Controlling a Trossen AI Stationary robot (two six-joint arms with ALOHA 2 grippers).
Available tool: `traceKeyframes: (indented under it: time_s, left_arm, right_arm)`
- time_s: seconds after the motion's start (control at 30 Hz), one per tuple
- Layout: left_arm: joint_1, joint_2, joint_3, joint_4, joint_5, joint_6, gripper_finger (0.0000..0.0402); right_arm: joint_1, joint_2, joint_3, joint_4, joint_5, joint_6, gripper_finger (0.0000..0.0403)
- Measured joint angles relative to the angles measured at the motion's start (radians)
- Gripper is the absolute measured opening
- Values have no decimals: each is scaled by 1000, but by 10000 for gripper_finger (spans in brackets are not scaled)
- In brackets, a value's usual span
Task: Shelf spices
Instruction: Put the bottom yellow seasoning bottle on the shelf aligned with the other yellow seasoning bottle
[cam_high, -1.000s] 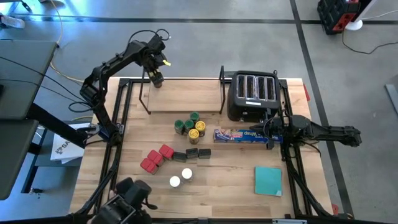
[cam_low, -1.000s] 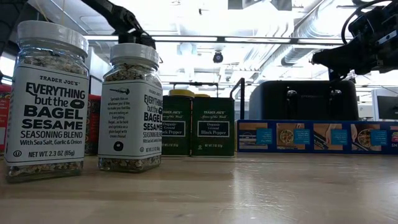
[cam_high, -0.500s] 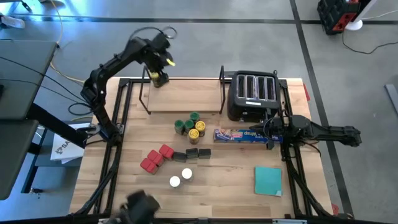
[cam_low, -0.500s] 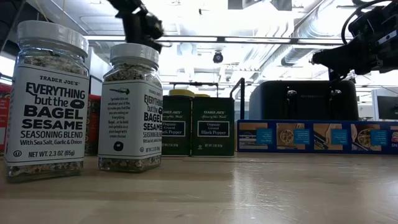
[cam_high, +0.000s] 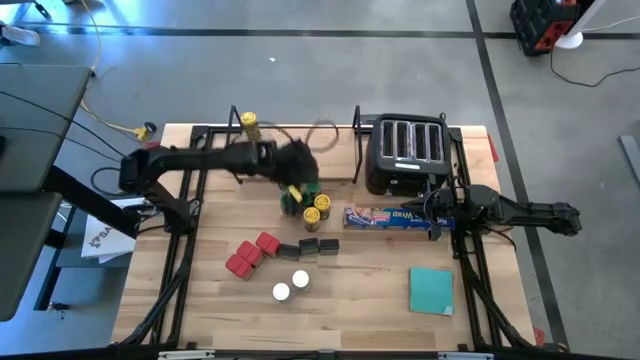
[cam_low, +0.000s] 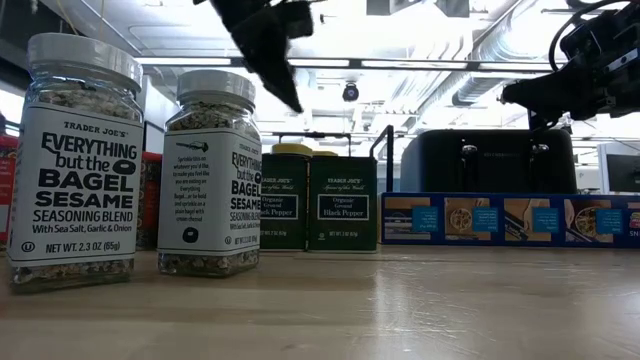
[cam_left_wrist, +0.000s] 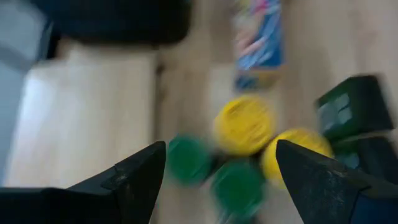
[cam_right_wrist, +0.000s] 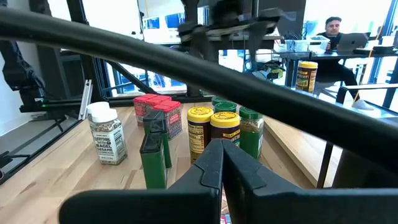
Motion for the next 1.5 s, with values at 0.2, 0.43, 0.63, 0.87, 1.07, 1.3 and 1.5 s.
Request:
traceKeyframes:
  time_s: [0.2,0.43,0.63,0.87,1.07,1.3,1.5]
  left_arm:
    - [-72,84,-14,137,-19,48,301]
    - [-25,196,95,-107,56,152,301]
    - [-24,184,160,-233,118,273,301]
    - [-66,186,146,-232,154,314,301]
    - [-78,199,144,-210,150,259,301]
    - [-82,249,144,-220,151,224,301]
    - [-83,261,144,-221,146,200,301]
  right_arm:
    - [0,0,0,0,0,0,0]
    - [0,0,0,0,0,0,0]
    - [0,0,0,0,0,0,0]
    - [0,0,0,0,0,0,0]
    - [0,0,0,0,0,0,0]
    - [0,1,0,0,0,0,0]
    - [0,0,0,0,0,0,0]
